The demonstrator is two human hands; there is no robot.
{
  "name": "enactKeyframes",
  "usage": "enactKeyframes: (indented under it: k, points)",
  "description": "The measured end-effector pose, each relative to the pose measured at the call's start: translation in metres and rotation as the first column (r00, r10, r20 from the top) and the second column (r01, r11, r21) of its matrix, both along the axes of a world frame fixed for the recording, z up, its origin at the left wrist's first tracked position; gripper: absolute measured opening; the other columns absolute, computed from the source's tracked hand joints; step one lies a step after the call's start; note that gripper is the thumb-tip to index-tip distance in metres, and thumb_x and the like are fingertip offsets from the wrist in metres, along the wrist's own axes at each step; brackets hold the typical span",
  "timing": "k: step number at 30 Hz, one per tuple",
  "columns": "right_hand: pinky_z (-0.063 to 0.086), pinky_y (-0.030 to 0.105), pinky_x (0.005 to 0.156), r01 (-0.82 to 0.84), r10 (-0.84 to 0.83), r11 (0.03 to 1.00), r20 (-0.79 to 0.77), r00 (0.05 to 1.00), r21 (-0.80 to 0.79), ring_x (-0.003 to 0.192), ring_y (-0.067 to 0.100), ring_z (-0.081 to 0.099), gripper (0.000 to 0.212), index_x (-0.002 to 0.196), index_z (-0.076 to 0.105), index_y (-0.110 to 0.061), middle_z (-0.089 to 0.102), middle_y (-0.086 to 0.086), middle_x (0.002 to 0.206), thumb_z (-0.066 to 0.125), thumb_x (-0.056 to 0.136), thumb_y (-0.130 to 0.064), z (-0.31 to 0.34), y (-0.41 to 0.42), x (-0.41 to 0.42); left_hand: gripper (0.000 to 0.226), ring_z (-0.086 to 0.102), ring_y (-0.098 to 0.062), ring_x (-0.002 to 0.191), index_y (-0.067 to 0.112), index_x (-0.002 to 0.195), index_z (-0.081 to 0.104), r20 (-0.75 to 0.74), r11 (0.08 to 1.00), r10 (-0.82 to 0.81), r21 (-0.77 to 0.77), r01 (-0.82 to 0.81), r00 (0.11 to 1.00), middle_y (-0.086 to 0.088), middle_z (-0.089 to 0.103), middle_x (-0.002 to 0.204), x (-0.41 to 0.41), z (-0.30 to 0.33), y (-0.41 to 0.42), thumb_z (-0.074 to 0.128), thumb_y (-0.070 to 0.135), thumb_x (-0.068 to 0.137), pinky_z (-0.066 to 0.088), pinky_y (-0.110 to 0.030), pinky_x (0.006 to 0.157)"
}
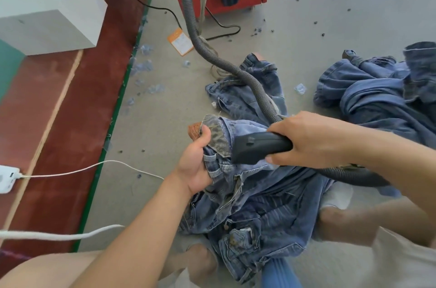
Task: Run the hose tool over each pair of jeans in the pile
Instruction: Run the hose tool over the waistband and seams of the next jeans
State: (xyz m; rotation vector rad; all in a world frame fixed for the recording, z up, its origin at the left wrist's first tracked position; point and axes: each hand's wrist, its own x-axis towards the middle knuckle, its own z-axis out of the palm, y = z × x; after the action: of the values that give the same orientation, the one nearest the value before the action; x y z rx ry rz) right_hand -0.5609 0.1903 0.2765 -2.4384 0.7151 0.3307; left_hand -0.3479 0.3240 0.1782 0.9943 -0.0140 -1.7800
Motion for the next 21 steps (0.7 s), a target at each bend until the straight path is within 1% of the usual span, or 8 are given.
enactKeyframes:
  k: [3,6,7,11,14,16,19,21]
  points:
    - [0.041,0.017,0.054,0.034,-0.034,0.999,0.033,0.999,-0.015,0.072,-0.004,0.058,0.028,0.090,0.063,-0.029,0.061,-0.011,0.069,0.066,0.091,-0.056,0.000,-0.002,0.005,0.062,0.057,-0.039,0.133,0.006,0.137,0.064,0.019,1.000,-0.019,-0.019,0.019,1.000,-0.022,0.058,0.145,0.004,0.001,0.001,0.028,0.050,0.110,0.052,-0.050,0.104]
    - [0.038,0.019,0.053,0.044,-0.042,0.998,0.060,0.997,-0.036,0.063,0.003,0.057,0.036,0.092,0.062,-0.029,0.061,-0.010,0.071,0.063,0.089,-0.065,-0.002,-0.001,0.005,0.059,0.054,-0.043,0.135,0.006,0.146,0.054,0.077,0.999,-0.049,-0.014,0.050,0.996,-0.025,0.054,0.147,0.004,0.003,0.000,0.034,0.048,0.109,0.050,-0.055,0.107]
    - [0.038,0.020,0.054,0.057,-0.054,0.997,0.063,0.997,-0.048,0.063,0.004,0.056,0.038,0.091,0.062,-0.030,0.061,-0.010,0.071,0.062,0.088,-0.067,-0.002,0.000,0.005,0.058,0.055,-0.043,0.134,0.006,0.146,0.054,0.090,0.999,-0.050,-0.017,0.052,0.995,-0.025,0.055,0.146,0.005,0.005,0.000,0.036,0.048,0.109,0.050,-0.055,0.106]
    - [0.048,0.029,0.059,0.090,-0.086,0.990,0.047,0.995,-0.105,0.063,0.006,0.057,0.039,0.090,0.060,-0.033,0.060,-0.010,0.069,0.061,0.084,-0.072,0.000,-0.002,-0.003,0.052,0.061,-0.041,0.128,0.010,0.130,0.069,0.090,0.998,-0.040,-0.048,0.044,0.995,-0.023,0.061,0.141,0.006,0.011,-0.002,0.039,0.046,0.108,0.056,-0.050,0.097]
    - [0.046,0.023,0.057,0.057,-0.055,0.993,0.028,0.998,-0.104,0.061,0.004,0.057,0.040,0.090,0.062,-0.034,0.062,-0.011,0.067,0.058,0.081,-0.073,0.002,0.000,-0.004,0.054,0.060,-0.041,0.129,0.009,0.130,0.069,0.083,0.998,-0.043,-0.051,0.048,0.996,-0.023,0.060,0.141,0.004,0.011,-0.001,0.038,0.047,0.108,0.055,-0.051,0.098]
    - [0.044,0.024,0.056,0.070,-0.067,0.993,0.034,0.997,-0.095,0.061,0.004,0.056,0.040,0.088,0.062,-0.033,0.060,-0.011,0.066,0.059,0.081,-0.072,0.002,0.002,0.000,0.056,0.059,-0.041,0.130,0.009,0.133,0.067,0.054,0.997,-0.048,-0.054,0.050,0.997,-0.023,0.058,0.143,0.003,0.010,0.000,0.036,0.048,0.109,0.054,-0.052,0.101]
    - [0.038,0.024,0.055,0.142,-0.131,0.983,0.091,0.987,-0.119,0.062,0.004,0.054,0.035,0.085,0.060,-0.029,0.058,-0.011,0.068,0.064,0.087,-0.065,-0.001,0.003,0.012,0.056,0.057,-0.041,0.133,0.010,0.137,0.064,0.050,0.996,-0.073,-0.045,0.076,0.996,-0.024,0.057,0.145,0.000,0.008,0.002,0.036,0.049,0.108,0.050,-0.054,0.108]
    - [0.038,0.027,0.057,0.207,-0.191,0.967,0.118,0.975,-0.146,0.066,0.007,0.055,0.034,0.090,0.063,-0.028,0.061,-0.010,0.074,0.065,0.090,-0.061,0.001,-0.003,0.018,0.057,0.056,-0.040,0.134,0.008,0.140,0.061,0.057,0.995,-0.099,-0.023,0.100,0.993,-0.022,0.056,0.146,-0.006,0.010,0.003,0.040,0.049,0.107,0.050,-0.052,0.108]
